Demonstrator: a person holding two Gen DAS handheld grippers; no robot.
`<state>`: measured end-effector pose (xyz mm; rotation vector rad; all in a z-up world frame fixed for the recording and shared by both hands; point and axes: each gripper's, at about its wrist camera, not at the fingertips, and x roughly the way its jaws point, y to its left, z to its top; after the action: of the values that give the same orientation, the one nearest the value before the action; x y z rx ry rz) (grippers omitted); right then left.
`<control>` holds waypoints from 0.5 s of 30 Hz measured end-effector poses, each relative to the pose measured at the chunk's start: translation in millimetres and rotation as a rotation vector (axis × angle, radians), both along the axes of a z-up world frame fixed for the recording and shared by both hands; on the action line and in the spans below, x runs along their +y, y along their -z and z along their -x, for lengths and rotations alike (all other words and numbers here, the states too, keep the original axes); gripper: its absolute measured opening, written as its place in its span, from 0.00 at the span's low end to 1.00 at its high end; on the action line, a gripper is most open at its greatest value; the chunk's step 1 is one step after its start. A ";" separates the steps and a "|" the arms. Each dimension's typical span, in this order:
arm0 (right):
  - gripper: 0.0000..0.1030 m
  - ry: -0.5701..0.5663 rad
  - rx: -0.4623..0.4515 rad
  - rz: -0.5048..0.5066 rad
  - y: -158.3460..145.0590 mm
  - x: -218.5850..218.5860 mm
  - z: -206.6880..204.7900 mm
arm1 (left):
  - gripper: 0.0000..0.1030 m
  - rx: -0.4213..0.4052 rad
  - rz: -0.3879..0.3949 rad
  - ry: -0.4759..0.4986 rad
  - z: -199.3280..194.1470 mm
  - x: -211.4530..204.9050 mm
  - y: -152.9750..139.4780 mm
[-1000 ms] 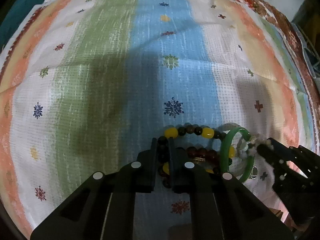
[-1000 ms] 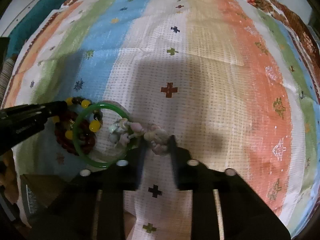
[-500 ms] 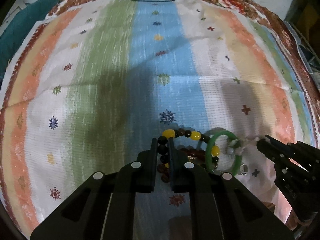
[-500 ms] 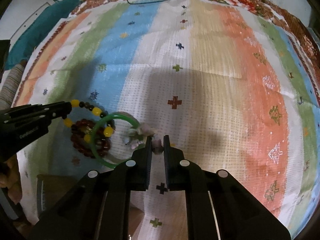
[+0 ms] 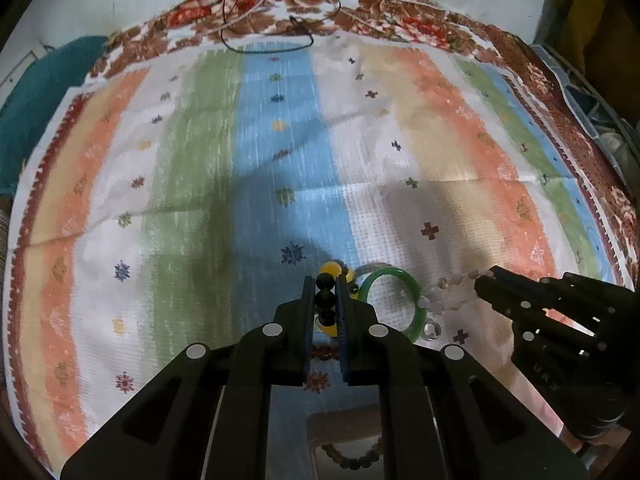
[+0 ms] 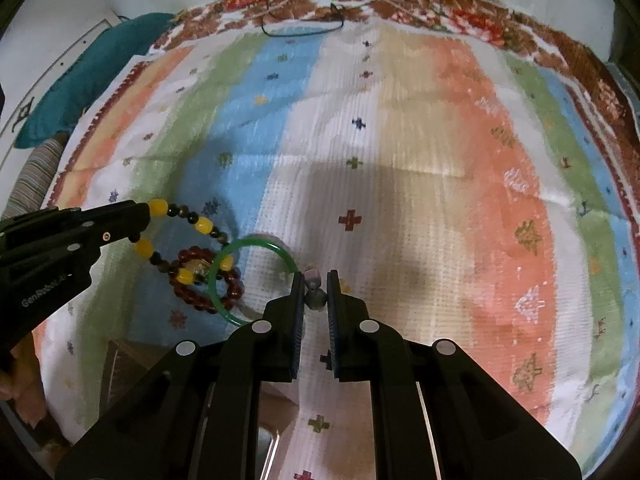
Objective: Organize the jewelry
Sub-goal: 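Lift both held bracelets and carry them over the silver tin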
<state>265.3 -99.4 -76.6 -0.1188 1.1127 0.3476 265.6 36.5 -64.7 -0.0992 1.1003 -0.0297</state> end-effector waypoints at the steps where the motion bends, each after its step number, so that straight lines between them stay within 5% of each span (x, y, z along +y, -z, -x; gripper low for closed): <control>1: 0.12 -0.001 -0.008 -0.001 -3.3 0.0 1.8 | 0.09 -0.006 -0.004 0.000 1.3 -0.3 -2.5; 15: 0.12 -0.004 -0.060 -0.012 -25.4 -1.7 20.2 | 0.09 -0.052 -0.013 -0.003 18.3 -2.2 -24.0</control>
<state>245.1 -101.1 -51.2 -0.1201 1.0510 0.3516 247.3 34.4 -40.7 -0.0882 1.0487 -0.0221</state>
